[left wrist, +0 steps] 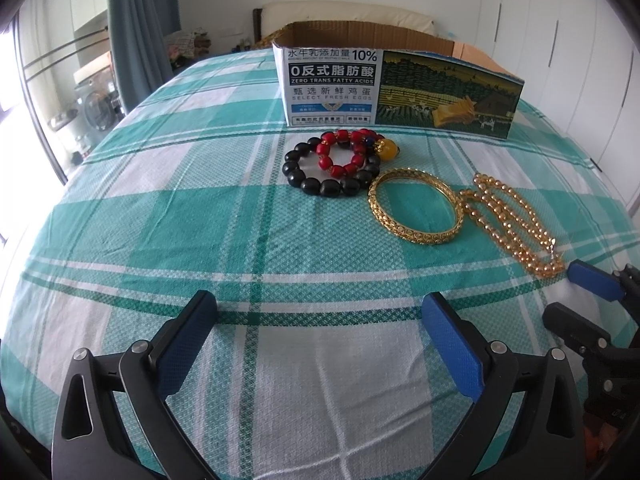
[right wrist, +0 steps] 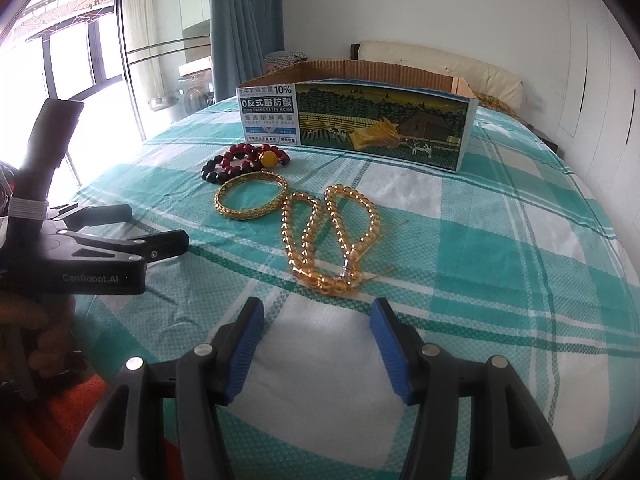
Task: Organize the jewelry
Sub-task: 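Move both tools back toward the gold bangle and gold bead necklace, then grasp the gold bead necklace with the right tool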
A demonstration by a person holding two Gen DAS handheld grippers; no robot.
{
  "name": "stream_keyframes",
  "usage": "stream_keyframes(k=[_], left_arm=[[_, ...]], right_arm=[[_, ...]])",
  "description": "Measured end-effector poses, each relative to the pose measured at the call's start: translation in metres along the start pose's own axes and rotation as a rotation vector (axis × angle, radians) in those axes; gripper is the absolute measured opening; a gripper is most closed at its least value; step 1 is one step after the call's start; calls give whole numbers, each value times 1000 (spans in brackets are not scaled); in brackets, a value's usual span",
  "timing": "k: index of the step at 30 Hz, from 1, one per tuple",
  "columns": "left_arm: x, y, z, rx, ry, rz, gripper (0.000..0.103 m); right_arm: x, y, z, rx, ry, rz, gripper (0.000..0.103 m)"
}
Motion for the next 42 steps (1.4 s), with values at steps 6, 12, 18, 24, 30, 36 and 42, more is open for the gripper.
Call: stream_keyframes(k=[6, 12, 18, 24, 30, 36, 42], left_arm=[[-1, 0, 1, 1, 2, 0, 102], [-1, 0, 1, 0, 1, 1, 102], [0, 0, 1, 0, 1, 1, 103], [0, 0, 1, 0, 1, 1, 103], [0, 1, 1, 0, 1, 0, 103], [0, 2, 1, 2, 1, -9, 103], [-2, 1, 1, 15, 0, -29, 102]], right_arm=[[-14, 14, -4, 29, -17, -34, 57], [-16, 17, -2, 42, -12, -20, 56], [-14, 14, 6, 74, 9, 3, 25], [-11, 12, 17, 81, 41, 11, 15], [-6, 7, 29, 100, 76, 15, 15], [8, -3, 54, 149, 142, 22, 15], [20, -14, 69, 191, 175, 32, 15]])
Point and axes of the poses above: each gripper's, at about its wrist camera, not at the fingertips, and y roughly the way its jaws point, z to its right, x to its underside, the point moved 1 cm from there along y, roughly the way its jaws point, and after that the axes turned 7 degrees about -y, right-handed, at the moved point
